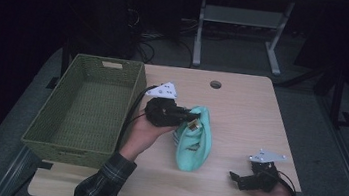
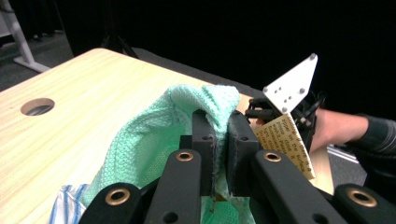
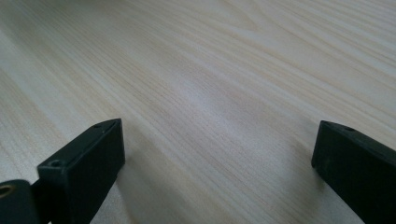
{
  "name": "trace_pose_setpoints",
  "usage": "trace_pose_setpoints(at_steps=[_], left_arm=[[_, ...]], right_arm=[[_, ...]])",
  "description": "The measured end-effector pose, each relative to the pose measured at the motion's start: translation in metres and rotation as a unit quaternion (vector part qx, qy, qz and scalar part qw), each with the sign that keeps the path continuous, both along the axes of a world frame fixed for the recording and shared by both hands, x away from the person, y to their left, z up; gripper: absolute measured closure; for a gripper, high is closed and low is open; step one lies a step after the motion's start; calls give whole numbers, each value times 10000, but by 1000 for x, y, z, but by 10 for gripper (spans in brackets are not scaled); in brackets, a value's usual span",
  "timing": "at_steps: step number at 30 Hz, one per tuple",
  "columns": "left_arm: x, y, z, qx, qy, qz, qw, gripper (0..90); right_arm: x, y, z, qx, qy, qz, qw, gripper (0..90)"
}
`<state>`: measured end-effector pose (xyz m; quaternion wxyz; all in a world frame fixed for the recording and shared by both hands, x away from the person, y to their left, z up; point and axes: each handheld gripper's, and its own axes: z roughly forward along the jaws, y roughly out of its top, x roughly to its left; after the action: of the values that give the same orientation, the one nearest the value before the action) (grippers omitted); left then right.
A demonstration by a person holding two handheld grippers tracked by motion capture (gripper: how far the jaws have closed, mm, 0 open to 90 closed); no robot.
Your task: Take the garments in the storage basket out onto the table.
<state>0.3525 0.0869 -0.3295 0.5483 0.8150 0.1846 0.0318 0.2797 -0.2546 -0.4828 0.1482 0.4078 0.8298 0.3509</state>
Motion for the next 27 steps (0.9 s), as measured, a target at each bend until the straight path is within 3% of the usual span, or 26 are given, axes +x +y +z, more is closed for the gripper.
trace_pose_setpoints(at_steps=[16,27], left_arm=[[3,-31,-38,384,142,-369,9985,832],[9,-41,-64,813,327,-474,9950,823]], right_arm=[[0,0,0,-1,-1,3,10000,22],[0,0,0,-3,-1,4,10000,22]])
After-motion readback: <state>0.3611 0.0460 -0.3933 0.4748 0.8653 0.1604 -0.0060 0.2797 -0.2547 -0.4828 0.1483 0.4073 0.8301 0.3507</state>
